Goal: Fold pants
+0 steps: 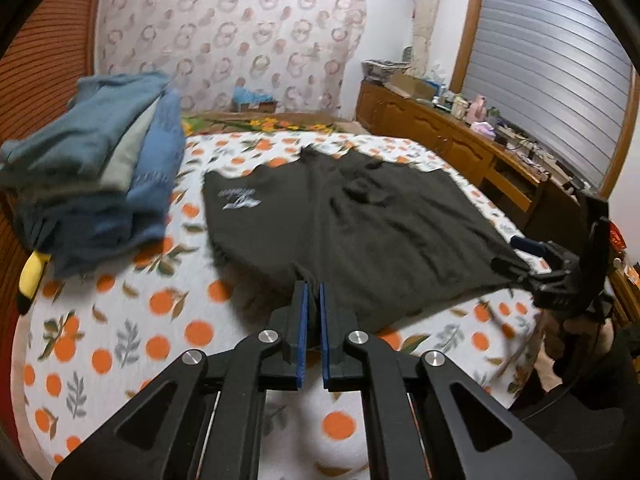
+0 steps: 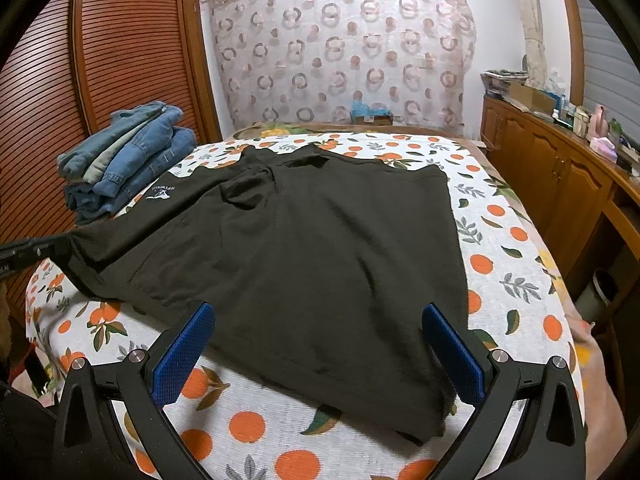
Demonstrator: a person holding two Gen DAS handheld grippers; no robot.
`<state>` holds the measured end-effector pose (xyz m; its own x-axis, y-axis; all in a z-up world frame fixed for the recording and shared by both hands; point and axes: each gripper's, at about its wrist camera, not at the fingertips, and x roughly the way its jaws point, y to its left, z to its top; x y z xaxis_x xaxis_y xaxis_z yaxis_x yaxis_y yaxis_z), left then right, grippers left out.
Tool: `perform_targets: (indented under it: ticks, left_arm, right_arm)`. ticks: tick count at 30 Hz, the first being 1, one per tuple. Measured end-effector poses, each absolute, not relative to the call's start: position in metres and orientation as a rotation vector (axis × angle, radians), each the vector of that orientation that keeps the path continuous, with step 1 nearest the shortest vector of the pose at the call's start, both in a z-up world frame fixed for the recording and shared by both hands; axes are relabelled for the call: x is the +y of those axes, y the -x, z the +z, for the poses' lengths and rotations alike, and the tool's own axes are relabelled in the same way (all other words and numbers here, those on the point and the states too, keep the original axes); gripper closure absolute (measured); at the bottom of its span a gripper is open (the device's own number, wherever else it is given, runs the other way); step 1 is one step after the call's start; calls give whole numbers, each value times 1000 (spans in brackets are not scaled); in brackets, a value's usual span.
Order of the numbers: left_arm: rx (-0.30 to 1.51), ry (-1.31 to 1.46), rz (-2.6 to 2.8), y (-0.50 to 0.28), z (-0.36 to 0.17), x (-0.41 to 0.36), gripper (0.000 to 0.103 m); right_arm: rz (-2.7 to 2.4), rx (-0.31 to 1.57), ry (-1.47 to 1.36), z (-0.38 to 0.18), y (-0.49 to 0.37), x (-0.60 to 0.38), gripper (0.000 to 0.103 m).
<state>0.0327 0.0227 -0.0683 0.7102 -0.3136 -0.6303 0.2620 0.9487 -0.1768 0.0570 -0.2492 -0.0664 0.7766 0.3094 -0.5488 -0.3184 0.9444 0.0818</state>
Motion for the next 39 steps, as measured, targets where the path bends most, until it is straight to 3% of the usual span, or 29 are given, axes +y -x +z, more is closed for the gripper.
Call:
perform_targets:
  ticks: [20, 35, 37, 39]
  left_arm:
    - [684, -45, -532, -95, -28, -86, 97]
    - [708, -82, -589, -103, -22, -139, 97]
    - [714, -93, -568, -105, -24, -137, 93]
    - [700, -100, -542, -104, -24, -132, 74]
  right_arm:
    - [308, 575, -15, -55, -36, -282, 4]
    - [317, 578, -39, -55, -33, -288, 25]
    - [320, 581, -41, -55, -34, -287, 28]
    - [324, 580, -39, -55, -35, -284, 30]
